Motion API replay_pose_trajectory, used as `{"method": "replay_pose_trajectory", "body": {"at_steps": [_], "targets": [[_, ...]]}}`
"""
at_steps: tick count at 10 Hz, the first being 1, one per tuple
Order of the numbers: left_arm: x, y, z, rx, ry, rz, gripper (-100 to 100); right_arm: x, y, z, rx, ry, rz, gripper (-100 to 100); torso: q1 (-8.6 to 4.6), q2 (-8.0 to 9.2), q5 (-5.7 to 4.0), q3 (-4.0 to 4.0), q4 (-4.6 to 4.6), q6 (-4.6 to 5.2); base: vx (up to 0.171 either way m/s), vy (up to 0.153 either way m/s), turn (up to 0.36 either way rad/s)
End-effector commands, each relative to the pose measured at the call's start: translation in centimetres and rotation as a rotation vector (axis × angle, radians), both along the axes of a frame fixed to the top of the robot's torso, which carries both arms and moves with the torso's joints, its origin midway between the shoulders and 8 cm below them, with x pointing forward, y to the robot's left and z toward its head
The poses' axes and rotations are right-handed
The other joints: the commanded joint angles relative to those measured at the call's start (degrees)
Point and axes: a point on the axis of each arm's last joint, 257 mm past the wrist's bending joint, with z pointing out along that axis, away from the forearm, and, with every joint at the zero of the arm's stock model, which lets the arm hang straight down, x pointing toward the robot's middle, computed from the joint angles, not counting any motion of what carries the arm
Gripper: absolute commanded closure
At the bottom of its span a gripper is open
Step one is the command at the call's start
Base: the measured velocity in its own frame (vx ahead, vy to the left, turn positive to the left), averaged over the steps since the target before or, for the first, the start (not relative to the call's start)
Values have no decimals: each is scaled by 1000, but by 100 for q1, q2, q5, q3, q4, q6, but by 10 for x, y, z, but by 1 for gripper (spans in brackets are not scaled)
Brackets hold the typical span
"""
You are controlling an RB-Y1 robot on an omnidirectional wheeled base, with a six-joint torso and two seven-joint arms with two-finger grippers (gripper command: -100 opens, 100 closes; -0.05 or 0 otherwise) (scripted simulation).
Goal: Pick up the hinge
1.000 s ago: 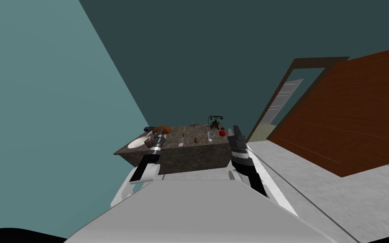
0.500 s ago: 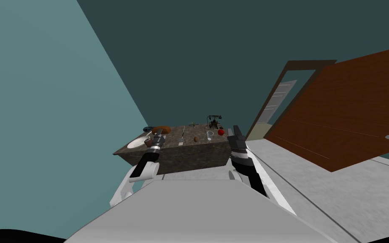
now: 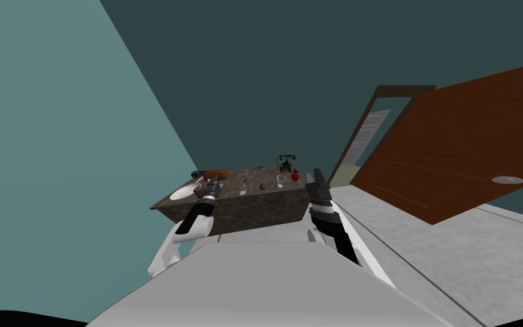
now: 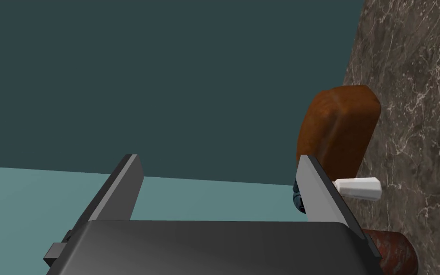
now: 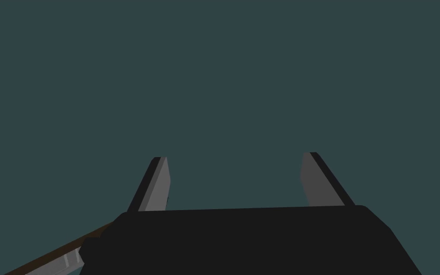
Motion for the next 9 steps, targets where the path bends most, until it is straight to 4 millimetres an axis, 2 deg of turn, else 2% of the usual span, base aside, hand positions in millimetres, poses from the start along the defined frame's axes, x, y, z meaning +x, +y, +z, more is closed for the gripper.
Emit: {"method": "replay_pose_trajectory", "body": {"at_steps": [1, 9], "targets": [[3, 4, -9, -13, 39, 12, -100, 0, 0, 0, 0, 0, 0, 0, 0, 0, 0, 0, 0, 0, -38, 9, -37], [8, 19, -43, -69, 199, 57, -100, 0, 0, 0, 0, 0, 0, 0, 3, -12, 1, -6, -2, 0, -18, 10, -44]]}}
